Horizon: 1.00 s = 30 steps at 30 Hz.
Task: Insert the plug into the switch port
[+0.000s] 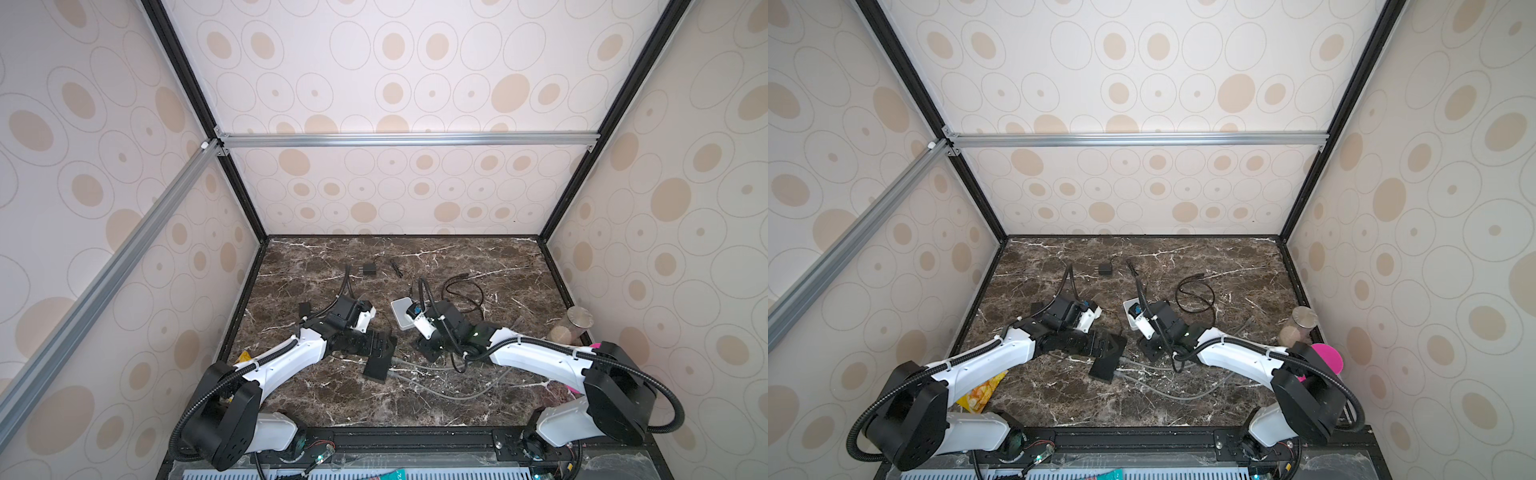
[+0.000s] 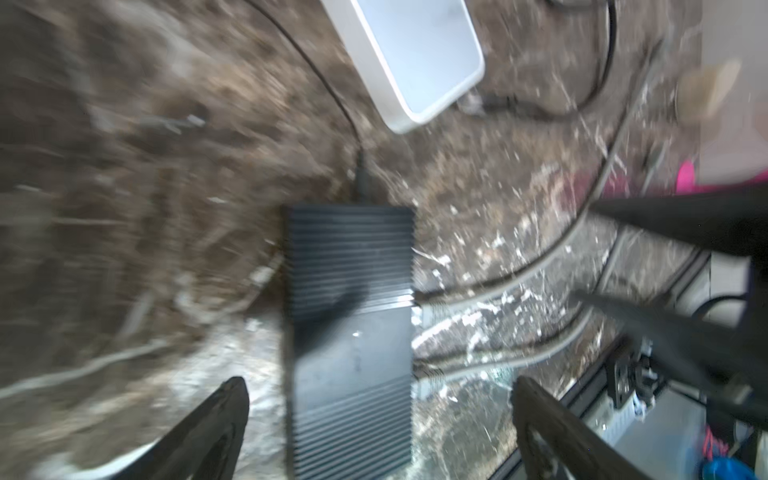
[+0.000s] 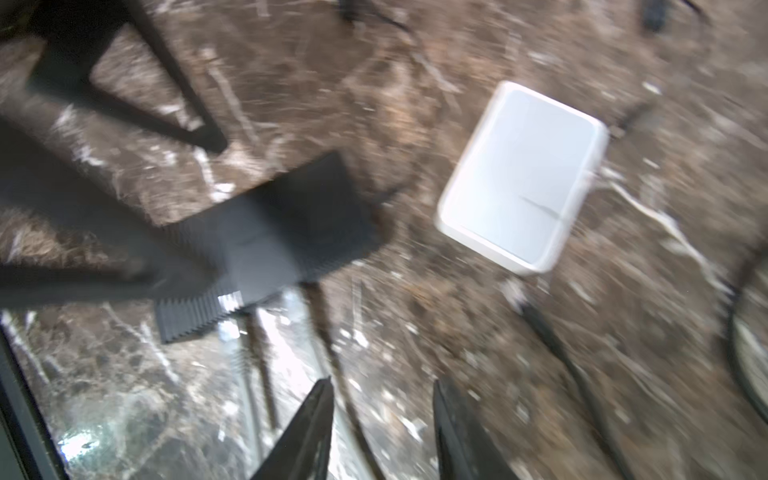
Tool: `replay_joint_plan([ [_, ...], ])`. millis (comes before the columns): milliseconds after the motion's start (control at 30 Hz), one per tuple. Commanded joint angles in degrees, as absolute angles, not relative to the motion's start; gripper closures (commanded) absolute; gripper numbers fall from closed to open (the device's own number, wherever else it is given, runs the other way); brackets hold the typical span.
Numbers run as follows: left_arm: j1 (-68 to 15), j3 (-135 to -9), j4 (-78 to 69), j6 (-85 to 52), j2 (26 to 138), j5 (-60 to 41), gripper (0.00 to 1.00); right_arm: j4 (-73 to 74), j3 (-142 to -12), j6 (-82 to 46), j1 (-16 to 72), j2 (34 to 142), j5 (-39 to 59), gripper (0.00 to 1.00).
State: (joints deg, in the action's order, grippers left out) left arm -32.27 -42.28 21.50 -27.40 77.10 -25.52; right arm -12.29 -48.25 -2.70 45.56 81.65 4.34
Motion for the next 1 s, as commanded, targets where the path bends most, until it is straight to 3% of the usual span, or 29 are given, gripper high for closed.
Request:
replay_joint_plan([
  [0, -36.7, -44.8, 25.9, -26.8, 79.9, -22.1, 0.02, -21.9, -45.7, -5.8, 43.2, 77.8, 9.5, 0.57],
  [200, -40.5, -46.3, 28.7, -28.4, 81.8, -14.5, 0.09, -22.5, -40.3, -6.5, 42.9, 70.1, 9.3, 0.58],
  [433, -42.3, -49.6, 33.8, -27.9, 85.2, -5.1, 0.10, -21.6, -39.1, -8.0, 42.9, 69.8, 9.4, 0.58],
  [767, -43.0, -49.6, 31.6, -27.4, 87.5, -6.2, 0.11, -21.5, -40.1, -8.1, 42.8, 71.2, 9.8, 0.58],
  [967, -43.2, -49.8, 31.3, -26.3, 89.5, -6.7, 0.22, -21.6, -39.7, -8.3, 42.8, 72.8, 9.9, 0.58],
])
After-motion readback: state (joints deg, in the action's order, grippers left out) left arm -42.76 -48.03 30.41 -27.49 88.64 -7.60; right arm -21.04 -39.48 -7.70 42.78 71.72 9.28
